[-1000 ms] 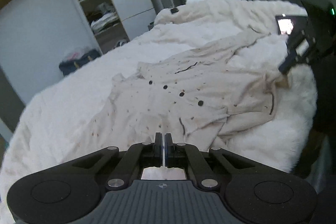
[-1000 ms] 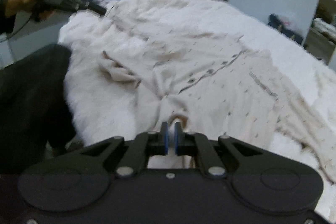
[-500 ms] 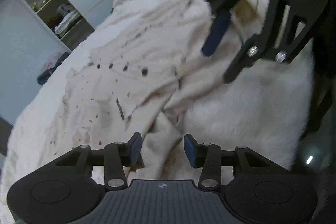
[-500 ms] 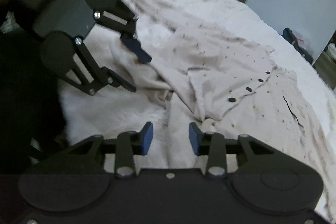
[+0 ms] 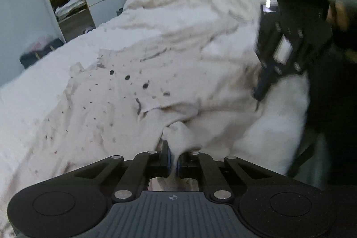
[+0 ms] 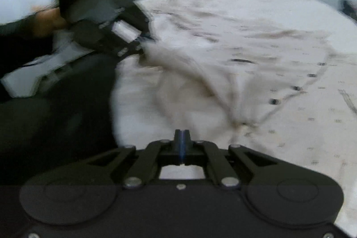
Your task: Fold clothes
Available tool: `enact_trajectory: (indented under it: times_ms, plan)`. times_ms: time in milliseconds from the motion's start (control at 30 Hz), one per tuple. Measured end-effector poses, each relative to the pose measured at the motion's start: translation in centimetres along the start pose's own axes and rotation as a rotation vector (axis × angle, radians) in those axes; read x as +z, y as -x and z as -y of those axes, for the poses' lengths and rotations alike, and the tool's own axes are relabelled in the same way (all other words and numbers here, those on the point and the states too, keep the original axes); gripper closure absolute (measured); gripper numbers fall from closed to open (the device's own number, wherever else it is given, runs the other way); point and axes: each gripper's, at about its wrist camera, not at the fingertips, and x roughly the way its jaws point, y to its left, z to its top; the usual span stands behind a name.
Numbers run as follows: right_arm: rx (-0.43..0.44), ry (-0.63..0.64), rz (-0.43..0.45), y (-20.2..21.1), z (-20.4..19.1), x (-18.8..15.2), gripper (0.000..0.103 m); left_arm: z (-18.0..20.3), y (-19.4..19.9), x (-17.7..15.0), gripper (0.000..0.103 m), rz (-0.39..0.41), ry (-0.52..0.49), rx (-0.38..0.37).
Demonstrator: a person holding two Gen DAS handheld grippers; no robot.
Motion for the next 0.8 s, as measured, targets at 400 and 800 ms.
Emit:
enact_trajectory:
  times_ms: [400,800]
  plan:
    - [-0.222,-0.027,0.075,1.5,-0.5,-3.1,0.058,-0.4,1.8,-3.0,0.057,-0.05,0.068,-0.024]
    - [-0.367,-0.12,0.162,-5.9,5.7,3.0,0.047,-7.3,-5.7,-6.4,0.042,-0.133,0.512,0.113]
